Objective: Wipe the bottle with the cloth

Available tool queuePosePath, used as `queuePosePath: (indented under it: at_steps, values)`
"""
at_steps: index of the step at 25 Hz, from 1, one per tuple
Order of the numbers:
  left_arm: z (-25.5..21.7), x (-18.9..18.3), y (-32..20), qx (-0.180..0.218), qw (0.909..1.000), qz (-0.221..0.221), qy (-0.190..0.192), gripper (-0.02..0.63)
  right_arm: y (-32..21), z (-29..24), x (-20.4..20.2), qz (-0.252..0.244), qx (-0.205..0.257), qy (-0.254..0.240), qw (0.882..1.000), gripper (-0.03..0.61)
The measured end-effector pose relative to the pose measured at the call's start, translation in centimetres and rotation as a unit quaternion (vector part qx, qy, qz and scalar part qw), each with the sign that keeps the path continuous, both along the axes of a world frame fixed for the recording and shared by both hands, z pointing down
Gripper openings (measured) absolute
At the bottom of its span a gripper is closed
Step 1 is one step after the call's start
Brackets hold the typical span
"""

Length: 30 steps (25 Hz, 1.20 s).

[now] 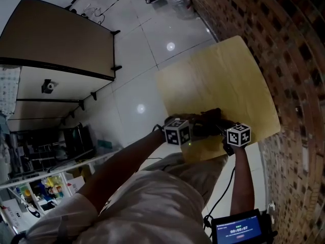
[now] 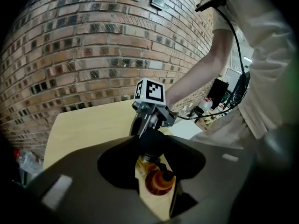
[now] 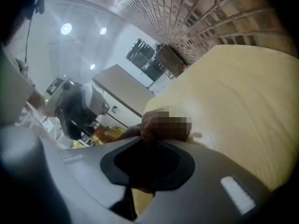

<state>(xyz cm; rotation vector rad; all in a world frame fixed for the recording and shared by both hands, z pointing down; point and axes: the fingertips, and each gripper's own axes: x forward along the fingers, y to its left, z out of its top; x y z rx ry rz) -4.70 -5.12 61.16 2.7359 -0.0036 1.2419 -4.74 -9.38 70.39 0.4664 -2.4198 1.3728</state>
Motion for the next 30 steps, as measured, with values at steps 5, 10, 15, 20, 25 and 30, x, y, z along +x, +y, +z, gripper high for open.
queuePosePath:
  at_steps: [5,10,15,20,25,30]
  values:
    - [-0.8,0.2,0.1,0.002,1.0000,0.006,0.007,0.182,0.2,4.3,-0.4,-0.033,0.030,0.134,0.990,0.060]
    - [-0.8,0.4,0.4,0.008,0.9996,0.027,-0.001,0.181,0.9,5.5,0.2,-0.057,0.072,0.216,0.972,0.060]
    - [-0.8,0.4,1.2,0.014,0.9949,0.100,-0.007,0.179,-0.8,1.9,3.6,0.003,0.063,0.161,0.985,0.061]
    - [-0.7,0.8,3.0,0.031,0.9751,0.218,-0.022,0.179,-2.7,-5.5,4.1,-0.031,0.069,-0.003,0.997,0.061]
    - [-0.7,1.5,5.5,0.058,0.9377,0.341,-0.034,0.180,-0.8,-7.7,-0.3,-0.222,0.036,-0.069,0.972,0.063]
    - [-0.7,2.3,6.1,0.050,0.9252,0.375,-0.025,0.180,3.1,-4.6,-3.8,-0.383,-0.055,-0.057,0.920,0.063]
